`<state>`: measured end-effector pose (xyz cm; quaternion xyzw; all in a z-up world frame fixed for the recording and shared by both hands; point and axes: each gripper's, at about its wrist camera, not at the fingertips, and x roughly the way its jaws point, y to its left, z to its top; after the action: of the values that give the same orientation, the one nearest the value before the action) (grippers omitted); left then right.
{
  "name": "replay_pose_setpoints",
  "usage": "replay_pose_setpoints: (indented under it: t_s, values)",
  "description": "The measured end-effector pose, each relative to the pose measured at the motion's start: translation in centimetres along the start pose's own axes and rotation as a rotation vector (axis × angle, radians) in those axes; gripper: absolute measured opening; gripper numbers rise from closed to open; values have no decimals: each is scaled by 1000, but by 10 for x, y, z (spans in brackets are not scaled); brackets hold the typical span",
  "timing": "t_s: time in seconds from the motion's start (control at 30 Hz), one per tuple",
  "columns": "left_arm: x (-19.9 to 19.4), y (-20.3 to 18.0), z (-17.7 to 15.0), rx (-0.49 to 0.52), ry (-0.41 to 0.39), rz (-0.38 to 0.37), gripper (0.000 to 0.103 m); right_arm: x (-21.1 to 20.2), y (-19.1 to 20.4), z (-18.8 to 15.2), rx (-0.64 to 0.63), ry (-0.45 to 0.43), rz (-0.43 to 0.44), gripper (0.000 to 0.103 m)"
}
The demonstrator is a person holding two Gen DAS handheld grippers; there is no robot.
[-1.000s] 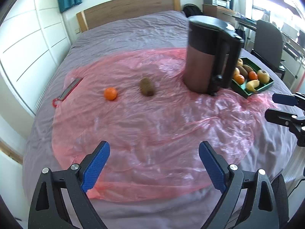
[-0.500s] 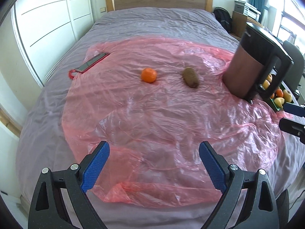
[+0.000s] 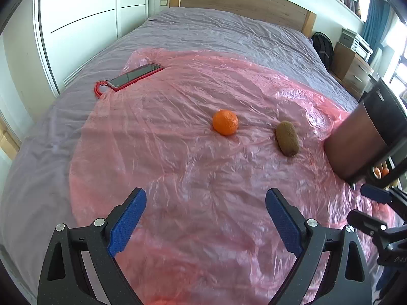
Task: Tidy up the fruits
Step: 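Move both open tools back toward the last orange and kiwi, then grasp the orange with the left tool while the right tool grasps the kiwi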
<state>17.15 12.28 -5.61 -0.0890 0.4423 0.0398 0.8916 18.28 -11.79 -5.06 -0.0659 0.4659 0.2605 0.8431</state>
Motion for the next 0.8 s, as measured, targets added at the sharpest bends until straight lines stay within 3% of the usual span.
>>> replay_pose_setpoints:
  t_s: [0.23,0.53,0.8]
  values:
    - [36,-2,30,-14,8,-5,92,37,-6,30,13,-8,20,103]
    - [99,-21,68,66,41,38,92,87,-26,67,64,-25,4,103]
    - [137,-32,80,140,65,47,90,125,-44,84,108,-22,-13,103]
